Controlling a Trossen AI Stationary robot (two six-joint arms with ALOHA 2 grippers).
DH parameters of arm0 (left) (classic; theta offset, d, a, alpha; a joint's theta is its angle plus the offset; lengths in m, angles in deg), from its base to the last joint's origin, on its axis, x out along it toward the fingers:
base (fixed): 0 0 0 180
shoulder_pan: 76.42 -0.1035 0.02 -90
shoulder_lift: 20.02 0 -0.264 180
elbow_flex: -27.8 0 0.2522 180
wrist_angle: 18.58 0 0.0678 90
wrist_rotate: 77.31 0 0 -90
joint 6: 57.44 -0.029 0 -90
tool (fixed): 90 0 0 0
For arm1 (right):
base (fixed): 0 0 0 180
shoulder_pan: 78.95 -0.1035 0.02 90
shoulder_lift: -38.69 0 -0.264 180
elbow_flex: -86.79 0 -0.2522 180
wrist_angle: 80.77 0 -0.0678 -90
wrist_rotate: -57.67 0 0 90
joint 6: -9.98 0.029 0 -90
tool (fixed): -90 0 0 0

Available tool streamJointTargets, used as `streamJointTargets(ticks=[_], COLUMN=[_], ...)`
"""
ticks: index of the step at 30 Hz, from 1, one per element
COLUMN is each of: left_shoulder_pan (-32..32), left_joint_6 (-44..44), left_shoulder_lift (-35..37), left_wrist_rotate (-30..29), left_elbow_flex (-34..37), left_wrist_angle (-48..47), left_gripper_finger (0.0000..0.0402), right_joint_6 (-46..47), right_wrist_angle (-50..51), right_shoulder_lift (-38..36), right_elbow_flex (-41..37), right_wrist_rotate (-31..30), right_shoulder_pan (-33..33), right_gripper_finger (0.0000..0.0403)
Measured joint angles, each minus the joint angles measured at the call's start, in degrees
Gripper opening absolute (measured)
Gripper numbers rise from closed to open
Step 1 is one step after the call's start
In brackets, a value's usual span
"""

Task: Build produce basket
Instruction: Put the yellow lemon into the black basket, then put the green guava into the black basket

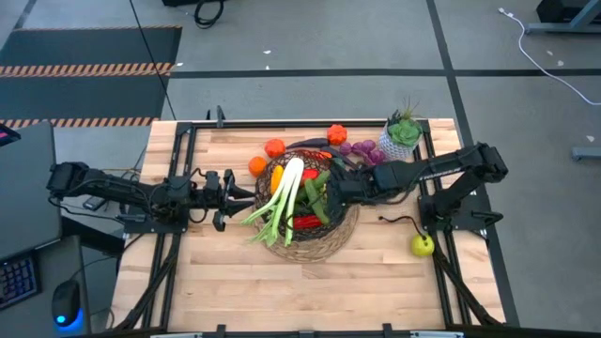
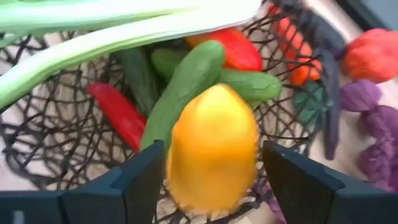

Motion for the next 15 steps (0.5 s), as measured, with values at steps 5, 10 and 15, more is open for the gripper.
streamJointTargets(ticks=[5,10,15], left_shoulder_pan=[1.1,1.4,1.4], left_joint_6=[-0.3,-0.3,-0.4], left_shoulder_lift=[0.0,0.0,0.0], left_wrist_rotate=[0.0,0.0,0.0], left_elbow_flex=[0.0,0.0,0.0], left_wrist_angle=[0.0,0.0,-0.8], left_gripper_finger=[0.0126,0.0124,0.0126], right_joint_6=[-0.7,1.8,11.2], right_wrist_angle=[2.8,9.0,20.8], right_shoulder_lift=[0.0,0.0,0.0], right_elbow_flex=[0.0,0.0,0.0], right_wrist_rotate=[1.9,4.6,7.2], right_shoulder_pan=[0.9,0.2,-4.7], right_gripper_finger=[0.0311,0.0339,0.0347])
